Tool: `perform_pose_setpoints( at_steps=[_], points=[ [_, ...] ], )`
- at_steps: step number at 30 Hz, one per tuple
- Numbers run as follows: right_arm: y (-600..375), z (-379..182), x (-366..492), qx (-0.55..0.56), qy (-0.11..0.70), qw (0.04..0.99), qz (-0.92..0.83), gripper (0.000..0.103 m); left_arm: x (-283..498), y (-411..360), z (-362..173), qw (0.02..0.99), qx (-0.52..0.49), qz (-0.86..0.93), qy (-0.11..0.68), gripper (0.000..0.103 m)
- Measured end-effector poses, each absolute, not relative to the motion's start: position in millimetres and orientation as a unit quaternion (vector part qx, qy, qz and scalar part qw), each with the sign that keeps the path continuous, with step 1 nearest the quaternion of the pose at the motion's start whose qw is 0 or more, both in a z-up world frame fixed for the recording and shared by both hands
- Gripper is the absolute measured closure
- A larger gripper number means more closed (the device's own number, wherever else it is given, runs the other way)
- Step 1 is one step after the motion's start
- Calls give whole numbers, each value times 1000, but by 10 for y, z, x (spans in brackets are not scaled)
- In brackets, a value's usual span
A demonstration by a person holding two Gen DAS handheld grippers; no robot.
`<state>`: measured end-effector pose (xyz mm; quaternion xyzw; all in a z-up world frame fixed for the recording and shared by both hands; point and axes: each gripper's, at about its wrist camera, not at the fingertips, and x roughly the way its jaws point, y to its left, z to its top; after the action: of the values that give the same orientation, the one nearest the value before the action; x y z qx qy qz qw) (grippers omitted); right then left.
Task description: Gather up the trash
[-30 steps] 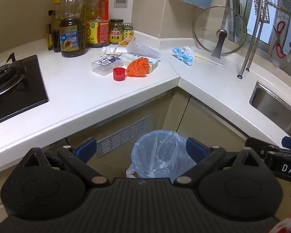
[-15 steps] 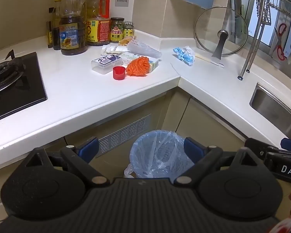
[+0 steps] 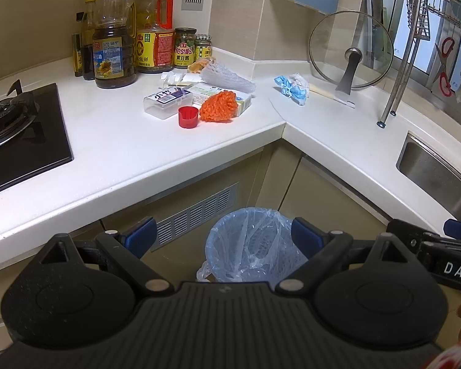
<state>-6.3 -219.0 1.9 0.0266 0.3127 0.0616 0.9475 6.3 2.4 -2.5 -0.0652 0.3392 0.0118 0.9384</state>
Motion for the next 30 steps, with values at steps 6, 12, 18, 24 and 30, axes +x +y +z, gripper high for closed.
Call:
perform_pose_setpoints(
  at_steps=[6,12,18,24,30],
  points=[
    [-2185,21,-61,26,313,947,61,1,70,26,-9,938,-66,12,340,10],
    [-2185,24,-58,26,313,947,61,1,69,26,-10,938,-66,12,339,10],
    [-2188,28,-62,26,313,947,62,1,72,24,-9,938,-66,13,339,10],
    [-2164,35,-56,26,313,947,61,1,71,24,-5,939,-67,13,338,10],
    [-2160,40,-63,26,313,947,61,1,71,24,-5,938,-67,13,339,10]
  ],
)
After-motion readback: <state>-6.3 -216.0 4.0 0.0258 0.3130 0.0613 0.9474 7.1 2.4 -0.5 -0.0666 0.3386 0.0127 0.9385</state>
